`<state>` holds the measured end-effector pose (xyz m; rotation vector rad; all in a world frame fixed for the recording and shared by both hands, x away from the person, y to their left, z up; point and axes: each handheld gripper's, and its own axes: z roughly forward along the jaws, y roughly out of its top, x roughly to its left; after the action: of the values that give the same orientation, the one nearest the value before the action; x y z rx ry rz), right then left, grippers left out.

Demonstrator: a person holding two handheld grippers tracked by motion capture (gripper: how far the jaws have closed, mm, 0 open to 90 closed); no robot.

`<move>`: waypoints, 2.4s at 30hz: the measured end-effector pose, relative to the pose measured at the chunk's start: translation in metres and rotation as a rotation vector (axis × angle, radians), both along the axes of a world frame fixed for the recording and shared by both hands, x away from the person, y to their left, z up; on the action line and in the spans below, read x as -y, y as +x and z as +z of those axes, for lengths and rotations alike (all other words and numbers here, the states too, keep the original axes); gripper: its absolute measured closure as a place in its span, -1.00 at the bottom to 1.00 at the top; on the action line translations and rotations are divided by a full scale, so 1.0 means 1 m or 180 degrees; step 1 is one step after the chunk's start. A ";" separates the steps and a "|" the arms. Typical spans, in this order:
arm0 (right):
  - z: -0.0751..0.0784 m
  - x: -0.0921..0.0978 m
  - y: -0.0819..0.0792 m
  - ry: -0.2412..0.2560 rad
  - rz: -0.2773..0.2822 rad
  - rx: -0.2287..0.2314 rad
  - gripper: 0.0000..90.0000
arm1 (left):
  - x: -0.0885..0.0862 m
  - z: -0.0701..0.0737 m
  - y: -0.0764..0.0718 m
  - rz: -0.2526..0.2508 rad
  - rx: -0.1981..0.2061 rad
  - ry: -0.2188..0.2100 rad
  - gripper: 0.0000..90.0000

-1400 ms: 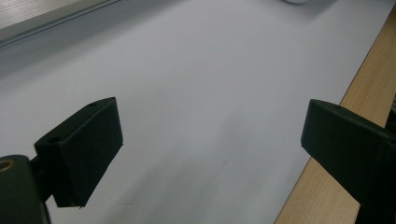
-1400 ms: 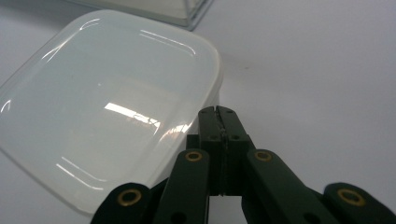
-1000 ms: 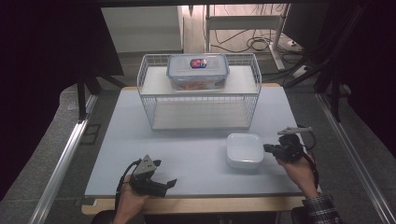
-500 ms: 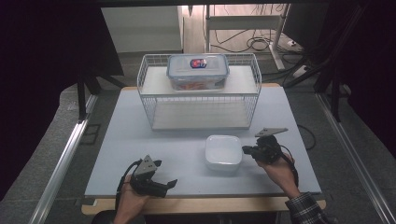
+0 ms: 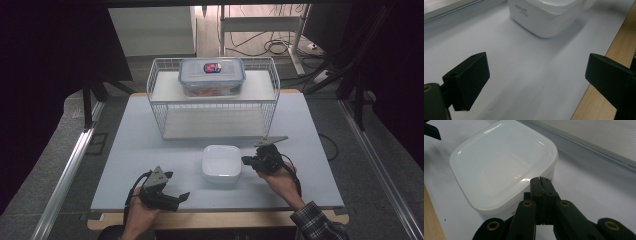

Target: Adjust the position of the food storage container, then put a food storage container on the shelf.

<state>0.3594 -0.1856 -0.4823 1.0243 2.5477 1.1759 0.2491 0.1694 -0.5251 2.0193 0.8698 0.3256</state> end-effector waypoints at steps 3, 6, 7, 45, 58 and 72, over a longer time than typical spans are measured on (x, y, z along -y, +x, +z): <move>-0.001 -0.007 0.002 0.0013 0.0017 -0.0017 0.99 | 0.000 0.000 0.000 -0.0005 0.0000 0.0001 -0.88; -0.001 -0.013 0.005 -0.0001 0.0031 0.0006 0.99 | 0.000 0.000 0.000 -0.0007 0.0002 0.0008 -0.88; -0.001 -0.014 0.005 -0.0015 0.0028 0.0018 0.99 | 0.000 0.000 -0.001 -0.0007 0.0004 0.0010 -0.88; -0.012 0.036 -0.048 -0.0105 0.0131 0.0429 -0.94 | 0.001 0.002 -0.002 0.0047 -0.0099 0.0120 -0.90; -0.008 0.034 -0.039 -0.0046 0.0146 0.0371 -0.95 | 0.004 0.012 0.009 0.0054 -0.0287 -0.0167 -0.85; 0.004 0.015 -0.011 0.0186 0.0109 0.0235 -0.98 | 0.018 0.033 0.064 -0.0104 -0.0467 -0.0320 -0.63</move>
<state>0.3485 -0.2007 -0.4783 0.9350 2.4976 1.2794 0.3131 0.1519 -0.4924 1.9799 0.9239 0.1137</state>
